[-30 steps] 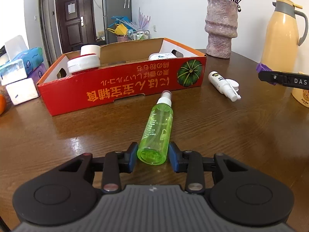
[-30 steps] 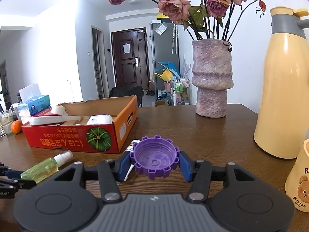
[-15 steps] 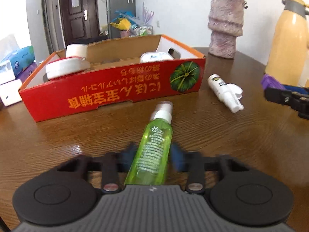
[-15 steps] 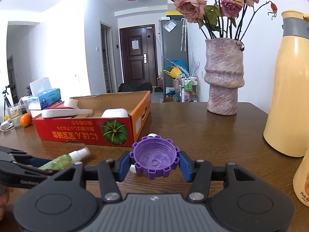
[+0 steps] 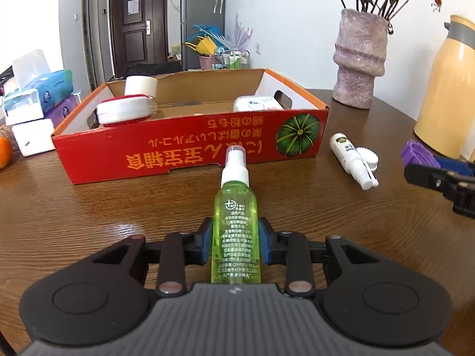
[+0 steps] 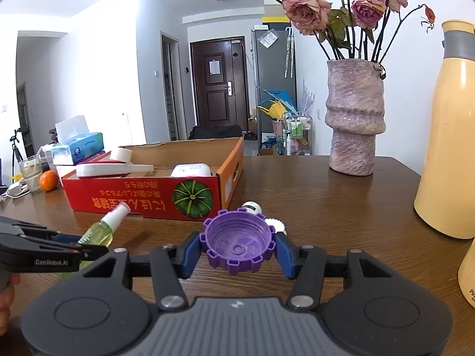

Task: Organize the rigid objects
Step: 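Lift and carry the spray bottle and purple cap over the red box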

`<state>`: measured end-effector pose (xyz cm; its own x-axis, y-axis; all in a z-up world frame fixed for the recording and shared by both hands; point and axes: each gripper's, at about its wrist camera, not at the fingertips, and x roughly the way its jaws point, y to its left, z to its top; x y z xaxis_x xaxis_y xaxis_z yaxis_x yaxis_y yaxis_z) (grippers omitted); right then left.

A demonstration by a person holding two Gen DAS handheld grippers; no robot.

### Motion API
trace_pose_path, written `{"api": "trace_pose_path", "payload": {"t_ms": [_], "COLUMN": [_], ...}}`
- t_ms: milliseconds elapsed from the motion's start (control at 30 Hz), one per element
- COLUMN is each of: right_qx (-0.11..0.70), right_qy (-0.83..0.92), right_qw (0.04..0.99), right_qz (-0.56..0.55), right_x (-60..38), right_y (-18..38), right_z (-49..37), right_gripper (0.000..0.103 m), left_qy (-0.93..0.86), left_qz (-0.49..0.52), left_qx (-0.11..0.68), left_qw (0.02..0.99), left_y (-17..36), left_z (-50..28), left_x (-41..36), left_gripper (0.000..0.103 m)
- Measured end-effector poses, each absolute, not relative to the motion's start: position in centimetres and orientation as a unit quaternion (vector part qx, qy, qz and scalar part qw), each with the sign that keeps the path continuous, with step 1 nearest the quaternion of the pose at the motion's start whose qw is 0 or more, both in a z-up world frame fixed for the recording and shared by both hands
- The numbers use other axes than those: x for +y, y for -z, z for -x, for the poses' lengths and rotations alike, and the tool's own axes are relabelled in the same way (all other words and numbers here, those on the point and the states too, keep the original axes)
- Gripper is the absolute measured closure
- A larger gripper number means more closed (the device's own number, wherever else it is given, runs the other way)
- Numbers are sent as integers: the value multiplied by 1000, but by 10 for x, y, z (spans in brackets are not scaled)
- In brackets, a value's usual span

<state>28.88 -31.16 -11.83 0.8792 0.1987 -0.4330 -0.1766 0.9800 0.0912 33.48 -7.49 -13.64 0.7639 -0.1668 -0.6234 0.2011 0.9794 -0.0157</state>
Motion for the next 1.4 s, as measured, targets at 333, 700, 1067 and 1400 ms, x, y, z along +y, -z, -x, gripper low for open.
{"api": "trace_pose_path", "payload": {"t_ms": [333, 700, 1067, 1400], "right_qx": [225, 213, 205, 202], "right_qy": [-104, -127, -148, -154], "right_qw": [968, 968, 967, 966], "right_qz": [-31, -40, -38, -41], "right_x": [-299, -274, -245, -226], "right_y": [112, 95, 72, 39], "right_z": [-286, -289, -300, -316], "right_gripper": [50, 50, 50, 50], "left_qy": [88, 75, 54, 28], "left_qz": [-16, -9, -9, 3], "left_qx": [308, 290, 269, 263], "left_qw": [947, 954, 962, 964], "left_y": [118, 96, 59, 17], "left_z": [-323, -316, -322, -342], "left_x": [-67, -51, -31, -20], "left_gripper": [71, 71, 71, 71]}}
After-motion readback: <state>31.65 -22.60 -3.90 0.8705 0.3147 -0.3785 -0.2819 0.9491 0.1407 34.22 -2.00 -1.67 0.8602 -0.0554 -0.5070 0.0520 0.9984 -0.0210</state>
